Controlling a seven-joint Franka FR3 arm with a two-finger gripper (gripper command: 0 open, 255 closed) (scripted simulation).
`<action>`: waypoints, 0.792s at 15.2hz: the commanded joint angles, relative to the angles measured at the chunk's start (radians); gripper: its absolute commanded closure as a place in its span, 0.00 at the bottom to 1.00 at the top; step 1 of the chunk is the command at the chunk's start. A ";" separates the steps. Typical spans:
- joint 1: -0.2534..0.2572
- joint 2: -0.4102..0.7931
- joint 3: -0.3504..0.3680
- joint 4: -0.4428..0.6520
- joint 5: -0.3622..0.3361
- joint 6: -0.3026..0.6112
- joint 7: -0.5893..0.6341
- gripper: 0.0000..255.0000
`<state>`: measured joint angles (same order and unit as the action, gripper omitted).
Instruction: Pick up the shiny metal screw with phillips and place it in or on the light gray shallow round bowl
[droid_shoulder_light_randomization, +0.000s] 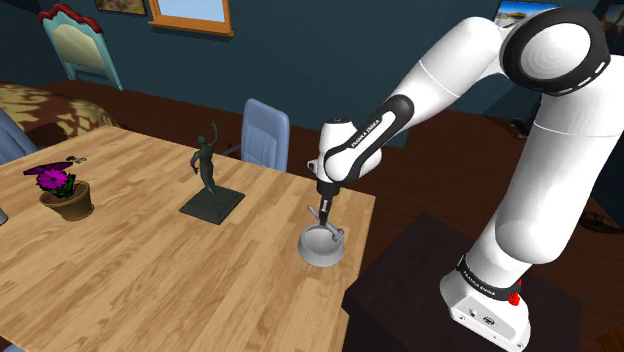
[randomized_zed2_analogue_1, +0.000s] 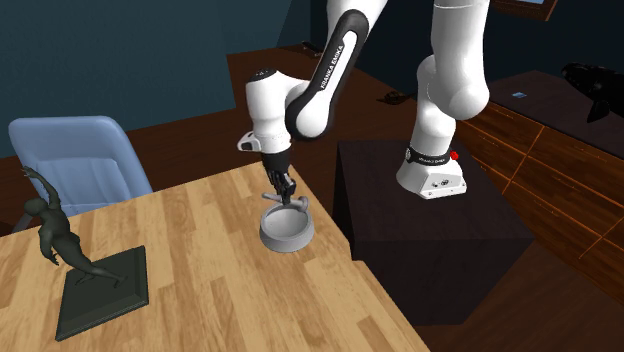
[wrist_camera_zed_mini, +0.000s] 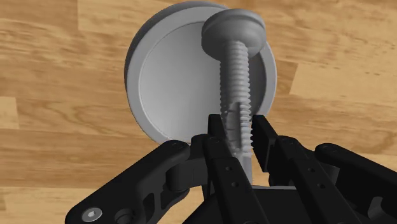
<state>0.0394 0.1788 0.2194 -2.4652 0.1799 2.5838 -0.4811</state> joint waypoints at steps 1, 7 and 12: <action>-0.005 0.024 -0.005 0.001 -0.003 0.022 -0.011 1.00; 0.001 0.110 -0.011 0.008 -0.012 0.100 -0.013 1.00; 0.007 0.185 -0.018 0.020 -0.020 0.162 -0.015 1.00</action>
<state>0.0445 0.3451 0.2035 -2.4482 0.1618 2.7305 -0.4950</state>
